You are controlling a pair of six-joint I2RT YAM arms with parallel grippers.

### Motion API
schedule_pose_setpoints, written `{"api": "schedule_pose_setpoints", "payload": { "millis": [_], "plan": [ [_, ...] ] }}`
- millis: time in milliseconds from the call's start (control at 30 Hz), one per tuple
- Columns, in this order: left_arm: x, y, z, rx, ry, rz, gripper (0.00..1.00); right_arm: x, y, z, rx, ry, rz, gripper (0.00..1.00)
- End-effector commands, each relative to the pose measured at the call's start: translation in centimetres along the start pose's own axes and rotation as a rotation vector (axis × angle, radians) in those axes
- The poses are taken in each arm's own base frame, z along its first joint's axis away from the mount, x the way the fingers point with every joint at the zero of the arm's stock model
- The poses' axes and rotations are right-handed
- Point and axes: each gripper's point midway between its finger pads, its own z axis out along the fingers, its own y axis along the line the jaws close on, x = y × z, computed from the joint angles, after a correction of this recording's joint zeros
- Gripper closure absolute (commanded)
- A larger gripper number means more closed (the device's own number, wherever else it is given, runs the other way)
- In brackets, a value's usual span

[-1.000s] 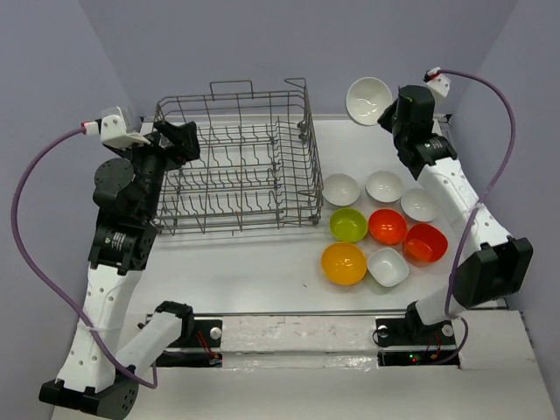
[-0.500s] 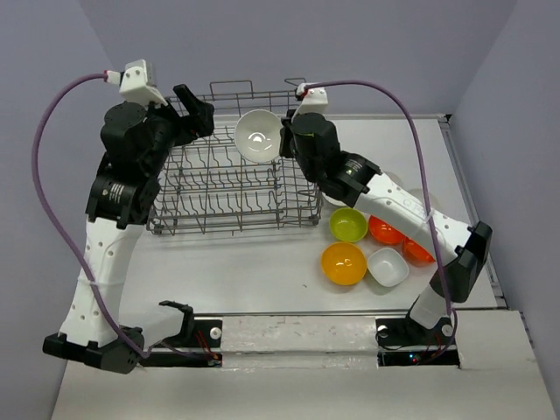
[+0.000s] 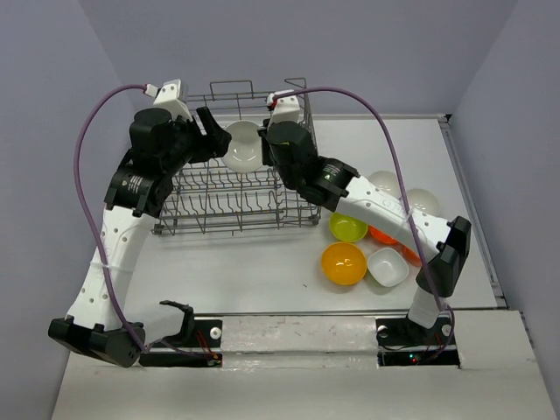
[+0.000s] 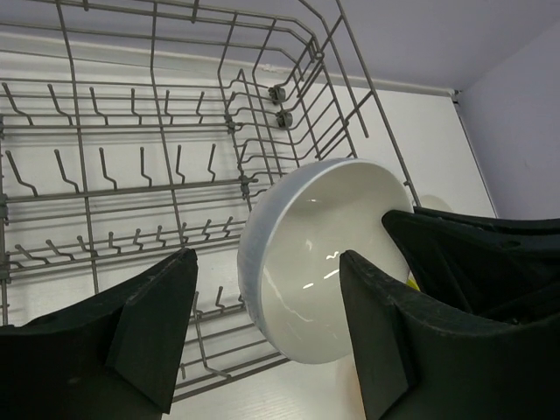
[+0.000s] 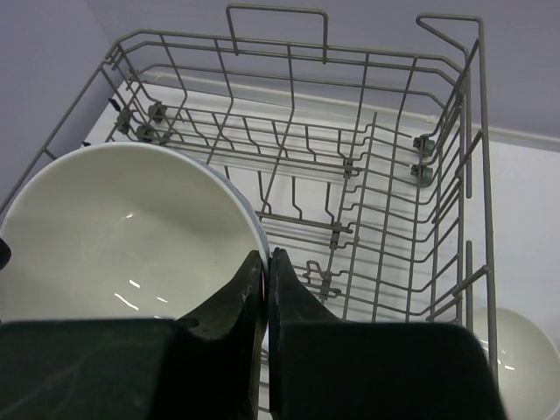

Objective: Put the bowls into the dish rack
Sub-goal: Pass from the right arm to the left

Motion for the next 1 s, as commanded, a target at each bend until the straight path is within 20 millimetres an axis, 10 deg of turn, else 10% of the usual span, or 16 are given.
{"api": "schedule_pose_setpoints", "payload": {
  "millis": [0, 967],
  "plan": [
    [0.2, -0.8, -0.6, 0.048, -0.015, 0.007, 0.28, -6.0, 0.3, -0.6, -0.004, -0.156, 0.118, 0.99],
    [2.1, 0.3, 1.4, -0.017, 0.017, 0.03, 0.46, -7.4, 1.0, -1.1, -0.032, -0.178, 0.097, 0.99]
  ]
}}
